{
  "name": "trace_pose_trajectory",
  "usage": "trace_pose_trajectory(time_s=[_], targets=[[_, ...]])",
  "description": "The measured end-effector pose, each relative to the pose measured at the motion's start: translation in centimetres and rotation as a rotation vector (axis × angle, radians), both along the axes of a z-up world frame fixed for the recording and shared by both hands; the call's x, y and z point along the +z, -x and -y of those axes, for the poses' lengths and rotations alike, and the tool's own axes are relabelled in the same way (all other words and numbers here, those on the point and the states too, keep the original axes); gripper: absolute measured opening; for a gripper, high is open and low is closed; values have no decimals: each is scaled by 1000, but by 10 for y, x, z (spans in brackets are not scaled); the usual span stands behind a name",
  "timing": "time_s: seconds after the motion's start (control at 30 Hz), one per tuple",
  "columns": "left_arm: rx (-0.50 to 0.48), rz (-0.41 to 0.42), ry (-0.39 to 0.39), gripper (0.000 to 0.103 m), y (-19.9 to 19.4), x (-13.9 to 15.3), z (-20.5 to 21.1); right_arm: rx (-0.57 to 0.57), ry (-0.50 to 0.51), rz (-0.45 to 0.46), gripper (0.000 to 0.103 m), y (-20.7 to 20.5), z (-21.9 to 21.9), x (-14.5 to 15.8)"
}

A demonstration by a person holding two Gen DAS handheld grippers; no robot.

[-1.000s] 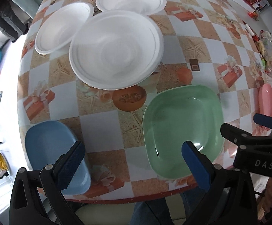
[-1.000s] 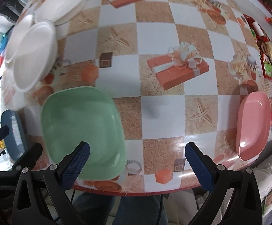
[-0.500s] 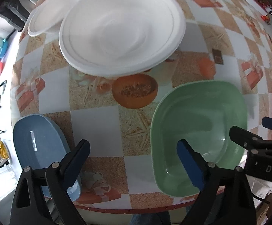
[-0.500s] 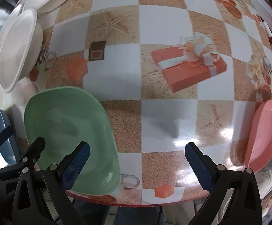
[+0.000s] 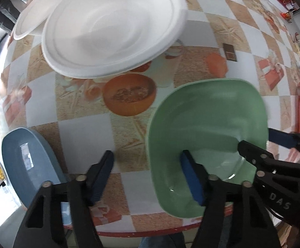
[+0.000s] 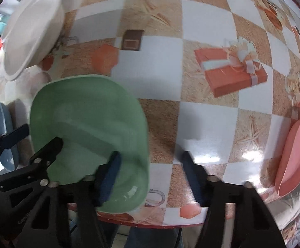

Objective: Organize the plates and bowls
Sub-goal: 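Close both grippers on the green square plate's rim, then lift the green plate with both grippers and carry it over the blue plate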

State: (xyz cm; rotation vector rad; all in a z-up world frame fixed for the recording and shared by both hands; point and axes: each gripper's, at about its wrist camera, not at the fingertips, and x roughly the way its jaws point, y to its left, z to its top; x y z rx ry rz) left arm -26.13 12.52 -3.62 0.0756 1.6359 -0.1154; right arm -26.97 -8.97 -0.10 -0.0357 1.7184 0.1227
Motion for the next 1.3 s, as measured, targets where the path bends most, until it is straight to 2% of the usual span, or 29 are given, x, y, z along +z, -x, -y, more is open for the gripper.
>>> trace_pose_trajectory(time_s=[0.03, 0.1, 0.17, 0.33, 0.53, 0.6, 0.77, 0.97, 1.27, 1.3], targets=[[-8, -3, 11, 58, -1, 0, 1, 11, -15, 3, 34, 1, -3, 1], [-31, -3, 15, 46, -1, 1, 8, 10, -38, -2, 23, -4, -7, 6], [-55, -9, 28, 35, 1, 5, 18, -9, -49, -9, 23, -5, -10, 8], [-67, -26, 15, 35, 3, 3, 24, -93, -108, -52, 22, -6, -4, 4], [-69, -18, 1, 35, 7, 3, 26, -78, -112, -60, 22, -3, -14, 11], [-70, -10, -2, 35, -12, 12, 32, -76, -118, -60, 22, -3, -18, 15], [-68, 12, -10, 35, -8, 43, 50, -62, -117, -50, 22, 8, -35, 46], [-58, 50, -19, 35, -12, 60, 47, -43, -123, -37, 23, 3, -69, 78], [-13, 102, -32, 35, -20, 83, 42, 4, -131, -9, 23, -3, -111, 109], [-9, 108, -33, 35, -11, 87, 40, 10, -130, -5, 23, -3, -117, 114]])
